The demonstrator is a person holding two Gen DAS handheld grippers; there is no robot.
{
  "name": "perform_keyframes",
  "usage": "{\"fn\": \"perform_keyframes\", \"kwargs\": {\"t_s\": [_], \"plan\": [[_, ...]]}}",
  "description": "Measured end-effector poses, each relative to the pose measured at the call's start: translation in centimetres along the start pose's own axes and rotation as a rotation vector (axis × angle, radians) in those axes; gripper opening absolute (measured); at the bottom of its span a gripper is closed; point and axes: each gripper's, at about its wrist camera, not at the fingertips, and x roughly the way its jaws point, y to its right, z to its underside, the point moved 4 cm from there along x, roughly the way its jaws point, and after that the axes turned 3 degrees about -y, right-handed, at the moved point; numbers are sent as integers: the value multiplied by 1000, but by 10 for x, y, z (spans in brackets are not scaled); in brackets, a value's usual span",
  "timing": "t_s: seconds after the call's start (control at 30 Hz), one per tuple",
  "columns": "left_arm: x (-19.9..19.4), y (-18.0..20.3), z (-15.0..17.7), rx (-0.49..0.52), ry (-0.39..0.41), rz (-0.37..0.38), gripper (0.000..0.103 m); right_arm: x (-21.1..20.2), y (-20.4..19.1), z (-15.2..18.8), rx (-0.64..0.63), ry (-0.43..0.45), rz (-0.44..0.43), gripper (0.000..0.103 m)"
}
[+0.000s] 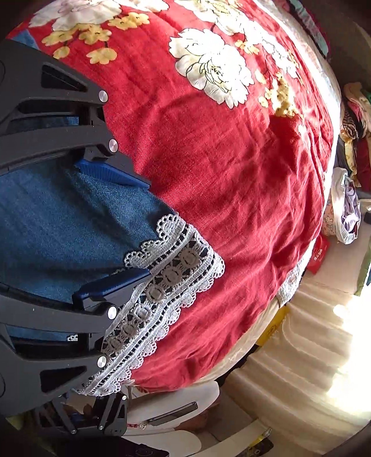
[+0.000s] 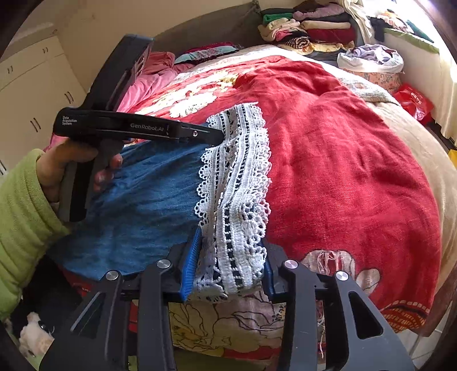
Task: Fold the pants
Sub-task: 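Grasp the lace-trimmed hem with the left gripper, then lift the lace hem with the left gripper and fold it toward the waistband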
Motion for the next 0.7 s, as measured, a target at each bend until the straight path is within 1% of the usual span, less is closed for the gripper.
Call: {"fn": "perform_keyframes", "kwargs": {"t_s": [0.07, 0.13, 0.2, 0.27, 0.33, 0.4, 0.43, 0.5, 0.57, 0.7], "plan": [[4, 1, 1, 18, 2, -2, 49, 5, 0, 0, 12, 1, -10, 38], [6, 0, 1, 9, 15, 14, 52, 6, -1, -1, 7, 6, -11, 38], [8, -1, 0, -7, 22, 20, 52, 6, -3, -2, -7, 3, -15, 38], [6, 0, 0, -11, 30, 15, 44, 6, -8, -4, -34, 2, -15, 32], [3, 2, 1, -11, 38, 22, 22, 4, -11, -7, -35, 6, -30, 28], [-2, 1, 2, -27, 48, 21, 17, 0, -17, -10, -41, 14, -49, 26], [-6, -1, 3, -40, 61, 29, 14, -2, -22, -12, -52, 21, -52, 26], [-16, -1, 6, -48, 90, 52, 12, -9, -34, -15, -81, 37, -63, 26], [-30, -1, 9, -54, 129, 80, 12, -14, -48, -18, -115, 49, -67, 26], [-62, -16, 19, -116, 201, 107, 11, -23, -80, -27, -181, 69, -94, 26]]}}
